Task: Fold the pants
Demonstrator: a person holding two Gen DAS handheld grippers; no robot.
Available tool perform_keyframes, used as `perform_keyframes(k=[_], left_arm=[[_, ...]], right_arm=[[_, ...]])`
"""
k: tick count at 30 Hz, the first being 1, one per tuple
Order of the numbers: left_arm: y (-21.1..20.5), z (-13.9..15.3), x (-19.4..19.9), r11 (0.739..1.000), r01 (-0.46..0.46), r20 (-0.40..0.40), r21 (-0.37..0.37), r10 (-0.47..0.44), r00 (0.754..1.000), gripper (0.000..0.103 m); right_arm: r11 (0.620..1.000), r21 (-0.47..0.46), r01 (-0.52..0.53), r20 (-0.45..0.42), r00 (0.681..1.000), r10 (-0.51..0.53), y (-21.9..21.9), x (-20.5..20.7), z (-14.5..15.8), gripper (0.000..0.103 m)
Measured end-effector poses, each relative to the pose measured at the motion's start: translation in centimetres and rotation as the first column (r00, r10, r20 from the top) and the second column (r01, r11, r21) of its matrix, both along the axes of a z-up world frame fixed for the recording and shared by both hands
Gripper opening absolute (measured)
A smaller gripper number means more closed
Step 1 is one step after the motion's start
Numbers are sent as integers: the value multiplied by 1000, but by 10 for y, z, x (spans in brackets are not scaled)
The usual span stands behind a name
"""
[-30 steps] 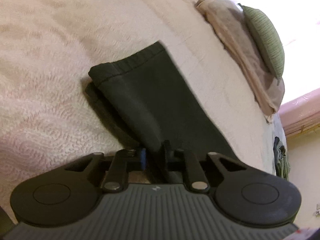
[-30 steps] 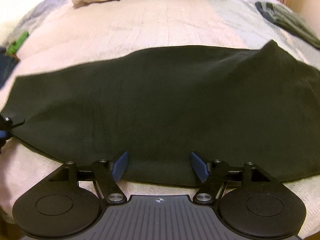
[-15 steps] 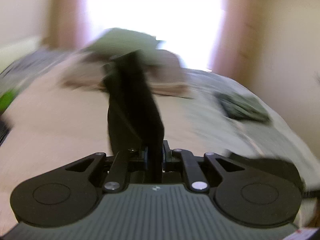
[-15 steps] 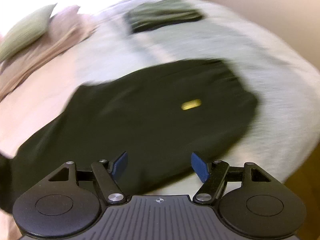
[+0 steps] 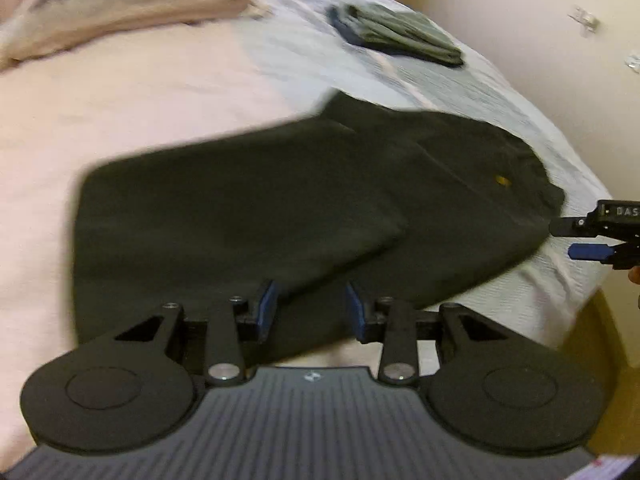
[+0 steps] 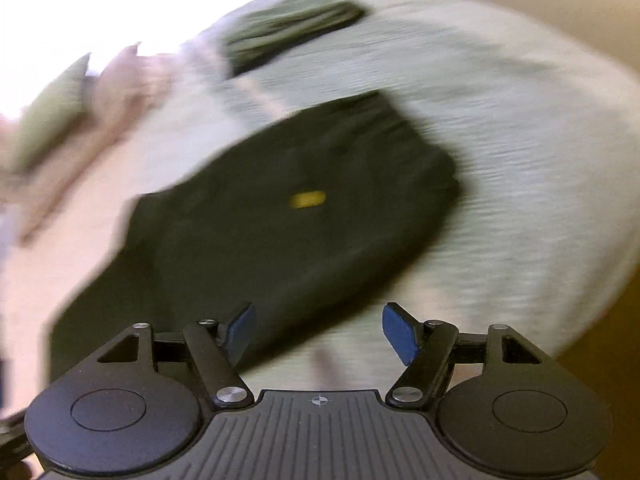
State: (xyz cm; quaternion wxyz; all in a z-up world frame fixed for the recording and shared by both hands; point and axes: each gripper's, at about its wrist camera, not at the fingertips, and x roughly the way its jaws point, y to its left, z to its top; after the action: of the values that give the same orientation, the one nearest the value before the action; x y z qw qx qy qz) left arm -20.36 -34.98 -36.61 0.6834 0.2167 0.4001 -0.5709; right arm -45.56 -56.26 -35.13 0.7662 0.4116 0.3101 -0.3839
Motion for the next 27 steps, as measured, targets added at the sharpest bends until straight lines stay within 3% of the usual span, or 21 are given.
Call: perform_keyframes(k=[3,7,9,11,12,17,23,25,26,27], left_arm=[[16,-3,34,993,-108,31,42,107,994,33],[25,-13,69,972,-226,0,57,226,974,33],[24,-16,76,967,-252,-26,50,253,967,33],[22,-18,79,963,-266,-49,41,267,962,33],[25,-18,79,964,-265,-52,35,267,962,33],[28,-20,84,964,-265,-79,24,266,961,33],[32,-25,94,958,-285,-135,23,285,949,34],[29,-26,95,957,-288,-135,27,289,948,34],[28,-26,95,957,-290,-131,29,291,948,34],[27,-26,95,957,-287,-131,32,289,948,33]], right_arm=[[989,97,-111,182,979,92,2,35,-17,67],[957,185,-225,287,943,166,4,87,-44,67],[949,214,-232,237,955,181,3,105,-56,67],[942,206,-266,276,939,204,2,113,-59,64],[937,220,-272,287,936,205,3,116,-61,56],[933,214,-288,216,946,243,2,132,-69,47],[918,305,-253,288,943,164,-9,136,-88,45],[924,311,-223,302,945,126,-11,137,-91,30],[926,315,-206,308,946,105,-12,136,-92,17],[931,309,-192,314,945,91,-12,135,-93,13]])
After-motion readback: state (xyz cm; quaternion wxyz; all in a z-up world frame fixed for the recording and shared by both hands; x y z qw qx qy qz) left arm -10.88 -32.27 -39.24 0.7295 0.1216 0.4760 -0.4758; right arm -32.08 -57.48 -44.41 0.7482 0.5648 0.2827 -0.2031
